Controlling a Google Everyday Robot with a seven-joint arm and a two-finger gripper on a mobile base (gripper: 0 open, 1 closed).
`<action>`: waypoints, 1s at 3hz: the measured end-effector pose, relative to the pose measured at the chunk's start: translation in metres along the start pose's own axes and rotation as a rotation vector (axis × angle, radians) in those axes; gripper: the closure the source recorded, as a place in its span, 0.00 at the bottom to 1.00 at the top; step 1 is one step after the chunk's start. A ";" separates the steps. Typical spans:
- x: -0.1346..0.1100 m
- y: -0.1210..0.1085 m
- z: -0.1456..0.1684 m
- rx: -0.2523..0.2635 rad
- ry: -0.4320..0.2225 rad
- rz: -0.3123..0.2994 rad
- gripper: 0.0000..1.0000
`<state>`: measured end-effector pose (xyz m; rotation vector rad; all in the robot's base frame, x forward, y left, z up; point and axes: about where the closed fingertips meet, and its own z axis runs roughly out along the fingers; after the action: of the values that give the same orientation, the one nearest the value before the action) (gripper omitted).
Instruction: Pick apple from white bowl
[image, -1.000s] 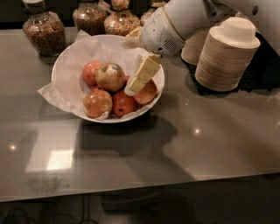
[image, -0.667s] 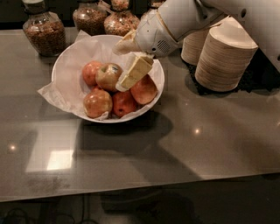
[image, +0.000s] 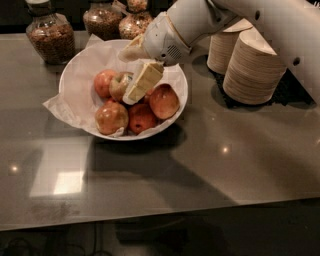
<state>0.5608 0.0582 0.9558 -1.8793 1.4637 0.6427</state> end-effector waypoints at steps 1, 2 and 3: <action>0.001 -0.003 0.012 -0.025 -0.003 0.004 0.25; 0.006 -0.005 0.021 -0.046 -0.004 0.017 0.27; 0.015 -0.008 0.026 -0.055 -0.005 0.033 0.30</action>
Offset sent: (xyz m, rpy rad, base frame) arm 0.0121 0.0134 -0.0278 -0.0119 0.0680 0.0247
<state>0.5727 0.0698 0.9296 -1.8972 1.4904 0.7095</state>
